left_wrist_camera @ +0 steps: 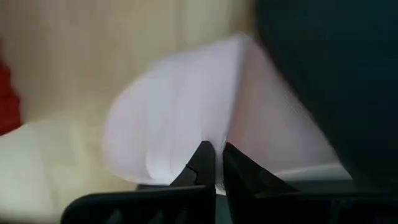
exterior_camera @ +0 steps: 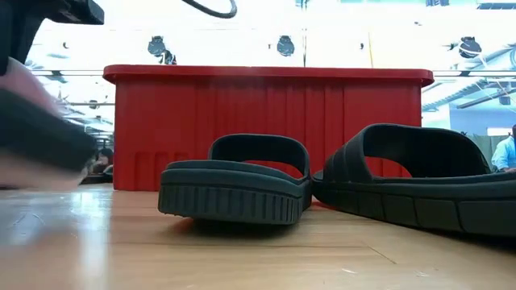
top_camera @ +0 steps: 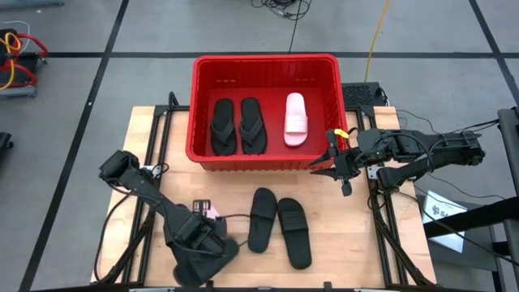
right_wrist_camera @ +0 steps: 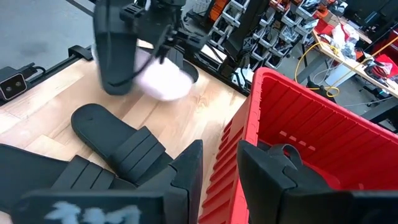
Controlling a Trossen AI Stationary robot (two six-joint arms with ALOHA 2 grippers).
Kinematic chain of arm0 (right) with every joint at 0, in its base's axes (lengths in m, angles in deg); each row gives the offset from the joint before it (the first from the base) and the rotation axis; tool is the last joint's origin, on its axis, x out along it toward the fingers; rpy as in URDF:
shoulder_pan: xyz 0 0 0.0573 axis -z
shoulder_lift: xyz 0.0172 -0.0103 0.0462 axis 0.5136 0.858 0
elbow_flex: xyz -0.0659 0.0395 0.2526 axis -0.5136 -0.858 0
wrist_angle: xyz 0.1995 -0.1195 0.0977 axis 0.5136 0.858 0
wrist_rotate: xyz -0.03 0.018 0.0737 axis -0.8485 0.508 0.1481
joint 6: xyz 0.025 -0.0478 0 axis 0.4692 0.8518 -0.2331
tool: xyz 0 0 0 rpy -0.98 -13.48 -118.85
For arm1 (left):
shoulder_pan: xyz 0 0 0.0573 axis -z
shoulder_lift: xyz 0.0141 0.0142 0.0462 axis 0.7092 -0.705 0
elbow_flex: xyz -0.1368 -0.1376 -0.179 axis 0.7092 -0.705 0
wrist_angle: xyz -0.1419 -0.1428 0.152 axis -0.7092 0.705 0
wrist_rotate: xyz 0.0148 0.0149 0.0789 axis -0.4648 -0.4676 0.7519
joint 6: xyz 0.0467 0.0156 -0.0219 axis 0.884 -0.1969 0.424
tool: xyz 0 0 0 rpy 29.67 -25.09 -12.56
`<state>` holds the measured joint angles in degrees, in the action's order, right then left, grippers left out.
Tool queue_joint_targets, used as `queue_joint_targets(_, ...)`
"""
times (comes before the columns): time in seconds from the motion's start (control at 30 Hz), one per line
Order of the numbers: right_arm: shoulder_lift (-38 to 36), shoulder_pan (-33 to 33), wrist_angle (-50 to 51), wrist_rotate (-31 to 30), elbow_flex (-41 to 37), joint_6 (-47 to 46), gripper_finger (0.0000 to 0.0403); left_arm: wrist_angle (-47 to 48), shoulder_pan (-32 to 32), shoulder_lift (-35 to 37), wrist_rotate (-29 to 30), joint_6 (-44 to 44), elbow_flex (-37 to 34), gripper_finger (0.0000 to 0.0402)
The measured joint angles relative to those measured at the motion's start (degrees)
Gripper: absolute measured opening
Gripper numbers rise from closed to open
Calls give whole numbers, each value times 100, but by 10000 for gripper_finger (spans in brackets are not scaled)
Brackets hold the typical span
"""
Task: Pick and place slides into bin
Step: Put the pink slide into the red bin
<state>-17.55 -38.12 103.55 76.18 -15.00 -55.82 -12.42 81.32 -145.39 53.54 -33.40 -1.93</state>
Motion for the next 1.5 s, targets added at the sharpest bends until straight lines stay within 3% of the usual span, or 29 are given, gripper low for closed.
queue_joint_targets(0.1, 0, 0, 1, 0, 0, 1, 89, 565, -75, 0, 249, -387, 17, 2)
queue_joint_targets(0.23, -2, -1, 2, 2, 0, 1, 89, 780, -180, 0, 307, -110, 8, 3)
queue_joint_targets(0.4, -2, 0, 0, 2, 0, 25, 89, 1412, -283, 13, 723, -419, 11, 3)
queue_joint_targets(0.83, -2, 1, 2, 2, 0, 134, 89, 1454, -156, 519, 1329, 110, 42, 3)
queue_joint_targets(1.2, -2, 1, 0, 2, 0, 134, 89, 1456, 141, 1220, 738, -396, 44, 2)
queue_joint_targets(1.5, -2, 1, 0, 2, 0, 134, 89, 1445, 339, 1324, 93, -971, 44, 2)
